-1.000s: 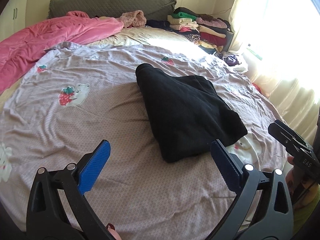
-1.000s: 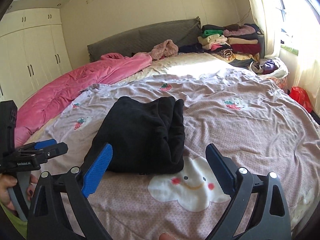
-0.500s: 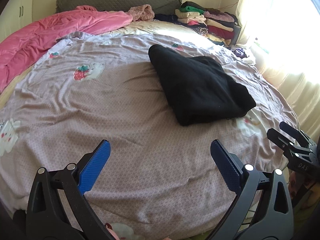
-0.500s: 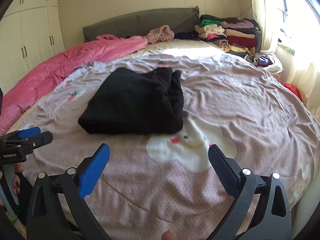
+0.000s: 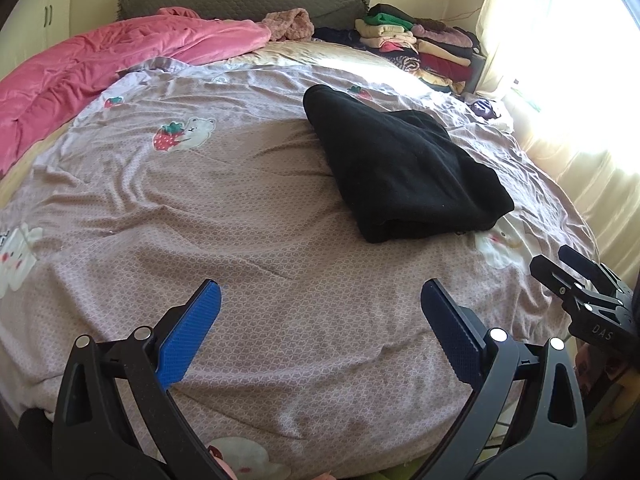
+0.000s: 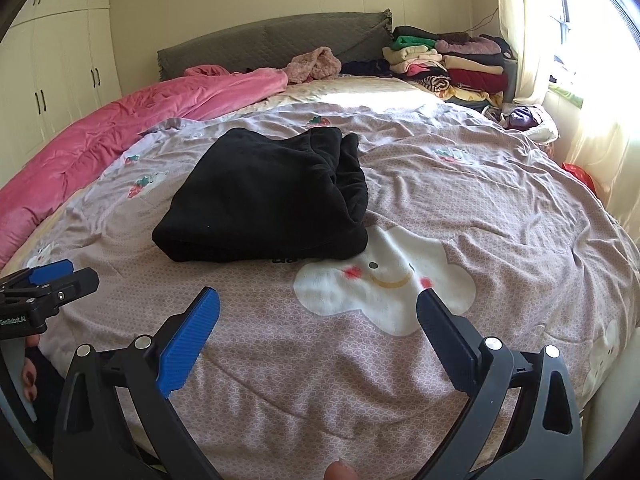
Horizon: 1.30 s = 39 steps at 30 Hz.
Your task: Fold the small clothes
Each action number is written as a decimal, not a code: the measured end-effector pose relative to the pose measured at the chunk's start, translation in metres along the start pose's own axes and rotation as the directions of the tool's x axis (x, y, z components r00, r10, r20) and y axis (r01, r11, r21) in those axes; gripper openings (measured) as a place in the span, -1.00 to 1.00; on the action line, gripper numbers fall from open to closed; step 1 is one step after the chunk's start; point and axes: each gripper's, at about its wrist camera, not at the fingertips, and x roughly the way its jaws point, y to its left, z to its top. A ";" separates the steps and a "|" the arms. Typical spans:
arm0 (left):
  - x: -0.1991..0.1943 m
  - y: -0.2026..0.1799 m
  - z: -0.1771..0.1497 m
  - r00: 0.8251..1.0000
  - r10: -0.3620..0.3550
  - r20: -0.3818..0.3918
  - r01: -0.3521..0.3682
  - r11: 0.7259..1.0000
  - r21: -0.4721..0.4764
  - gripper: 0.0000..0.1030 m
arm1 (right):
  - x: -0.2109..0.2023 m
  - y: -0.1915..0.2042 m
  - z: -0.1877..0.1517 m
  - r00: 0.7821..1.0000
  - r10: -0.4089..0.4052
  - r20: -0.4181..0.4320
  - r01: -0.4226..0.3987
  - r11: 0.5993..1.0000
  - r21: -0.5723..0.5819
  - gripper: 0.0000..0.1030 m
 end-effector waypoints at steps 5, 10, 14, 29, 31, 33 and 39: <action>-0.002 0.002 0.000 1.000 0.007 0.002 -0.007 1.000 -0.007 0.82 | -0.002 0.003 0.001 1.000 0.001 0.008 -0.001 1.000 -0.006 0.91; -0.004 0.003 -0.001 1.000 0.013 0.003 -0.013 1.000 -0.007 0.82 | -0.003 0.004 0.000 1.000 -0.002 0.007 0.002 1.000 -0.003 0.91; -0.005 0.003 -0.001 1.000 0.010 0.006 -0.010 1.000 -0.006 0.82 | -0.004 0.004 0.000 1.000 -0.010 0.007 0.010 1.000 0.001 0.91; -0.009 0.005 0.000 1.000 0.022 0.007 -0.022 1.000 -0.011 0.82 | -0.005 0.003 -0.002 1.000 -0.007 0.001 0.007 1.000 0.006 0.91; -0.008 0.005 0.000 1.000 0.021 0.006 -0.021 1.000 -0.011 0.82 | -0.005 0.004 -0.002 1.000 -0.007 -0.001 0.007 1.000 0.004 0.91; -0.009 0.005 0.000 1.000 0.023 0.007 -0.023 1.000 -0.012 0.82 | -0.006 0.004 -0.002 1.000 -0.006 -0.001 0.006 1.000 0.006 0.91; -0.010 0.006 0.000 1.000 0.025 0.006 -0.025 1.000 -0.010 0.82 | -0.006 0.004 -0.003 1.000 -0.008 -0.001 0.008 1.000 0.012 0.91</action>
